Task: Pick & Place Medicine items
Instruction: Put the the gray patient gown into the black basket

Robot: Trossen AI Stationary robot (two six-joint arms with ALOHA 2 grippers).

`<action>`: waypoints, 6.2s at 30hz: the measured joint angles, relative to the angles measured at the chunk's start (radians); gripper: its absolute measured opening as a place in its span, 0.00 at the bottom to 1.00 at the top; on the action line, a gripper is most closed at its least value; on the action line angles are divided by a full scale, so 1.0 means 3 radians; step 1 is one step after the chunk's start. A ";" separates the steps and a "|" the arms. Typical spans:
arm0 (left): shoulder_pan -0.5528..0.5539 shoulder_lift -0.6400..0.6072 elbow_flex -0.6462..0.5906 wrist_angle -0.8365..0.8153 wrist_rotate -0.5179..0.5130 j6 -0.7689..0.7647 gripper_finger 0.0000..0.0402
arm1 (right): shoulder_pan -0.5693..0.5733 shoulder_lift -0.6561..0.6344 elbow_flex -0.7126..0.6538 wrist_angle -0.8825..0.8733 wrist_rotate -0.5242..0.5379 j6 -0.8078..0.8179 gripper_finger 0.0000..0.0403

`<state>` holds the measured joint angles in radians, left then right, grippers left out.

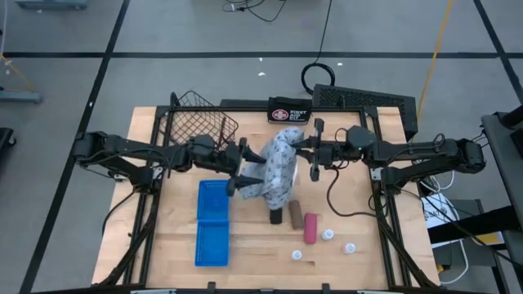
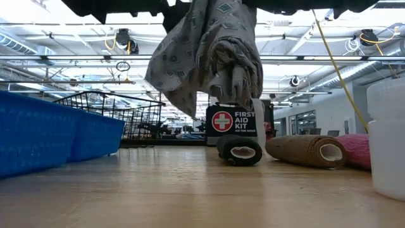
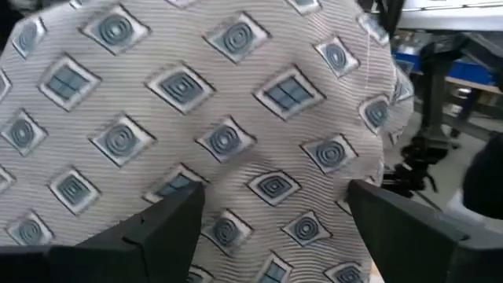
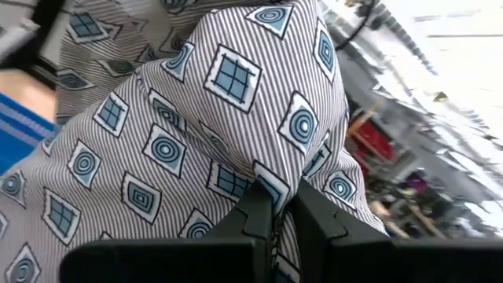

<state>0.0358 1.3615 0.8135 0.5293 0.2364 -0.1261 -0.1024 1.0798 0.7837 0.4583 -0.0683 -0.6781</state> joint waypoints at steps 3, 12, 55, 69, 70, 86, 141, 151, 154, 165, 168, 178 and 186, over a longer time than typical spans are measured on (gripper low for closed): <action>0.0001 -0.0004 0.0000 0.0119 -0.0146 0.0003 0.81 | -0.0001 0.0000 0.0000 0.0092 0.0080 -0.0066 0.03; -0.0030 0.0030 0.0000 0.0277 -0.0586 0.0145 0.78 | 0.0001 0.0233 0.0001 0.0678 0.0409 -0.0353 0.03; -0.0027 0.0975 0.0616 0.0913 -0.1880 0.0595 0.78 | 0.0201 0.0772 0.0084 0.2079 0.1420 -0.0960 0.03; -0.0053 0.1187 0.0963 0.0831 -0.2795 0.0772 0.65 | 0.0237 0.0769 0.0084 0.2031 0.1468 -0.0877 0.03; -0.0060 0.1187 0.0963 0.0837 -0.2879 0.0806 0.63 | 0.0254 0.0769 0.0084 0.2018 0.1469 -0.0850 0.03; -0.0091 0.1183 0.0963 0.0908 -0.2622 0.0865 0.49 | 0.0348 0.0767 0.0085 0.1954 0.1525 -0.0504 0.03; 0.0854 -0.2832 -0.2656 0.0533 -0.3145 -0.1444 0.08 | 0.0342 0.0106 0.0067 0.0469 0.1871 0.0249 0.29; 0.0973 -0.2837 -0.2634 0.0060 -0.3146 -0.1591 0.13 | 0.0340 0.0106 0.0067 0.0450 0.1871 0.0277 0.29; 0.0991 -0.2836 -0.2641 0.0028 -0.3184 -0.1761 0.17 | 0.0340 0.0106 0.0067 0.0449 0.1872 0.0277 0.28; 0.1005 -0.2829 -0.2655 0.0074 -0.3176 -0.1771 0.42 | 0.0340 0.0106 0.0067 0.0449 0.1878 0.0277 0.29; 0.1003 -0.2831 -0.2654 0.0260 -0.3144 -0.1684 0.47 | 0.0340 0.0106 0.0067 0.0449 0.1879 0.0278 0.29; 0.1002 -0.2839 -0.2607 0.0697 -0.2737 -0.1528 0.51 | 0.0340 0.0106 0.0067 0.0449 0.1881 0.0277 0.28; 0.0998 -0.2839 -0.2429 0.0695 -0.2704 -0.1605 0.47 | 0.0340 0.0106 0.0067 0.0425 0.1883 0.0277 0.29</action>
<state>0.3351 0.5098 0.0848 0.7377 -0.5747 -0.6077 -0.0006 1.1114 0.8040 0.5856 0.4965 -0.5949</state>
